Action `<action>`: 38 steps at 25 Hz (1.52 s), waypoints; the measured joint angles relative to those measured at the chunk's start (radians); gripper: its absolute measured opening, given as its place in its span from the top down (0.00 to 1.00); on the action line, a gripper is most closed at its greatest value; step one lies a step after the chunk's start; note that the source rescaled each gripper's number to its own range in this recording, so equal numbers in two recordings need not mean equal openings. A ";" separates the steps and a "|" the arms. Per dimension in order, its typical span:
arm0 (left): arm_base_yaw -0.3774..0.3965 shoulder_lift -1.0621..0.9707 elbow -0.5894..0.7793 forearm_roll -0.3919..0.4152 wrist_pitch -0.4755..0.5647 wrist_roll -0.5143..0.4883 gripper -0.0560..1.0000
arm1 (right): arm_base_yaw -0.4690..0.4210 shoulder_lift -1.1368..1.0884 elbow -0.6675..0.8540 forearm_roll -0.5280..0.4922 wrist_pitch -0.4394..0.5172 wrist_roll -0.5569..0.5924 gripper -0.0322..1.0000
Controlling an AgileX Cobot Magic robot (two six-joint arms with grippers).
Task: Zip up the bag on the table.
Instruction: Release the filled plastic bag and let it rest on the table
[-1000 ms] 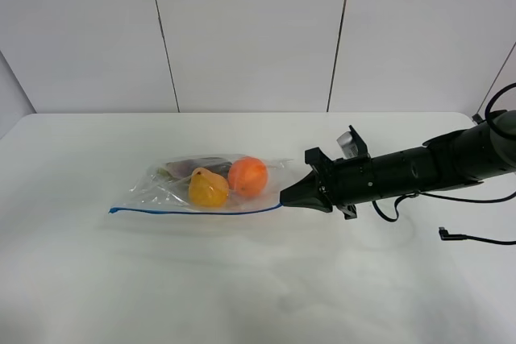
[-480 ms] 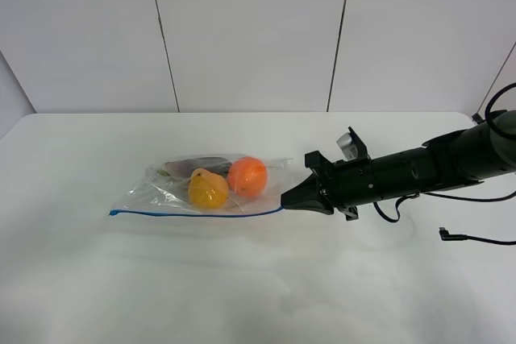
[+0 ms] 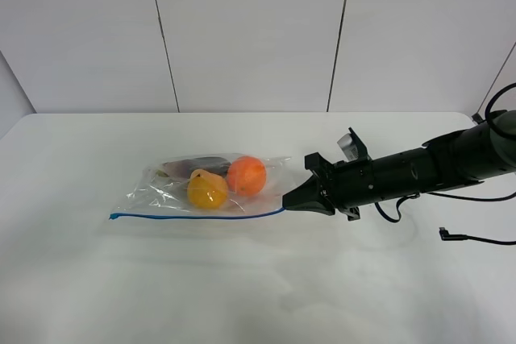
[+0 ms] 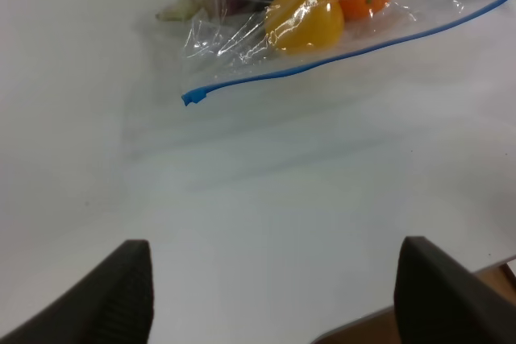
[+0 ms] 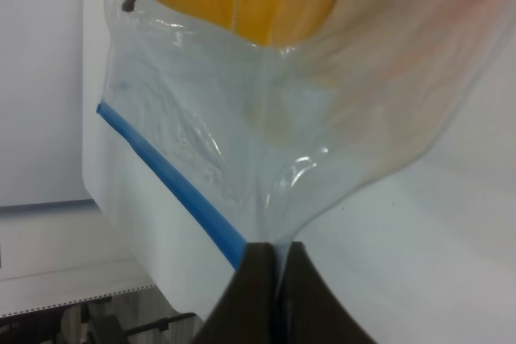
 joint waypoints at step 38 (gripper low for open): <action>0.000 0.000 0.000 0.001 0.000 -0.003 0.02 | 0.000 0.000 0.000 0.000 -0.021 -0.025 0.97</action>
